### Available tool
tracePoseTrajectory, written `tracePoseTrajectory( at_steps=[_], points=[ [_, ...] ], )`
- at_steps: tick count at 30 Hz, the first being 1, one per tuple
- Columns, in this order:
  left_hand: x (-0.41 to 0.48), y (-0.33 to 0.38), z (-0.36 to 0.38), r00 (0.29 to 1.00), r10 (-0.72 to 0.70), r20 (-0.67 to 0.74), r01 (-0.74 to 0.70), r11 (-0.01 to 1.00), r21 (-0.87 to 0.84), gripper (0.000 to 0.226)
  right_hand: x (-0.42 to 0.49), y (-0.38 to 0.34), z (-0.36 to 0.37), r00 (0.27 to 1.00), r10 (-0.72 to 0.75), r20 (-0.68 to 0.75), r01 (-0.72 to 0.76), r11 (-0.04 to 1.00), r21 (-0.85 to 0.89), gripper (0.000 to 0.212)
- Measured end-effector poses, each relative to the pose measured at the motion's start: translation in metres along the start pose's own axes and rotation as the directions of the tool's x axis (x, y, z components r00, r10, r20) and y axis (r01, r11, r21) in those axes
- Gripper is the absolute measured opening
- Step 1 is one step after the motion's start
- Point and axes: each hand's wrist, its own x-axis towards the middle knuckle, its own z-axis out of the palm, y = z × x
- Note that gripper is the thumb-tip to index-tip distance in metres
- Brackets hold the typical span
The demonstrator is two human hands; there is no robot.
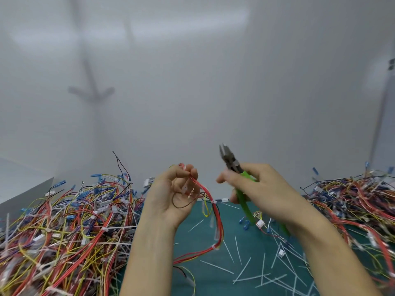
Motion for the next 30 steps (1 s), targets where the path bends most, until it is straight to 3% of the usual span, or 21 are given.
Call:
tracePoseTrajectory(
  at_steps=[2,4,7,11,16,24,28,30],
  points=[
    [-0.005,0.003,0.001,1.000,0.015,0.010,-0.016,0.997,0.082,0.019,0.005,0.005,-0.001,0.987,0.101,-0.125,-0.100,0.995,0.010,0.038],
    [-0.009,0.004,0.004,0.999,0.037,0.038,-0.043,0.983,0.176,0.022,0.011,0.018,0.001,0.969,0.162,-0.186,-0.193,0.969,-0.157,0.042],
    [-0.014,0.006,0.010,0.991,0.099,0.092,-0.121,0.951,0.284,0.033,0.019,0.050,0.012,0.948,0.253,-0.194,-0.318,0.796,-0.515,0.049],
    [-0.023,0.010,0.016,0.963,0.198,0.181,-0.258,0.871,0.419,0.043,0.020,0.091,0.034,0.888,0.422,-0.184,-0.433,0.628,-0.646,0.054],
    [-0.030,0.013,0.018,0.927,0.306,0.215,-0.374,0.765,0.524,0.050,0.015,0.123,0.058,0.884,0.453,-0.111,-0.351,0.491,-0.797,0.052],
    [-0.036,0.015,0.022,0.896,0.387,0.220,-0.443,0.731,0.520,0.053,0.006,0.149,0.079,0.905,0.419,-0.072,-0.225,0.331,-0.916,0.049],
    [-0.038,0.017,0.020,0.901,0.364,0.233,-0.433,0.774,0.462,0.050,0.006,0.143,0.080,0.902,0.426,-0.074,-0.229,0.326,-0.917,0.048],
    [-0.038,0.019,0.019,0.898,0.370,0.239,-0.440,0.773,0.457,0.049,0.010,0.132,0.074,0.910,0.408,-0.076,-0.260,0.419,-0.870,0.044]
  ],
)
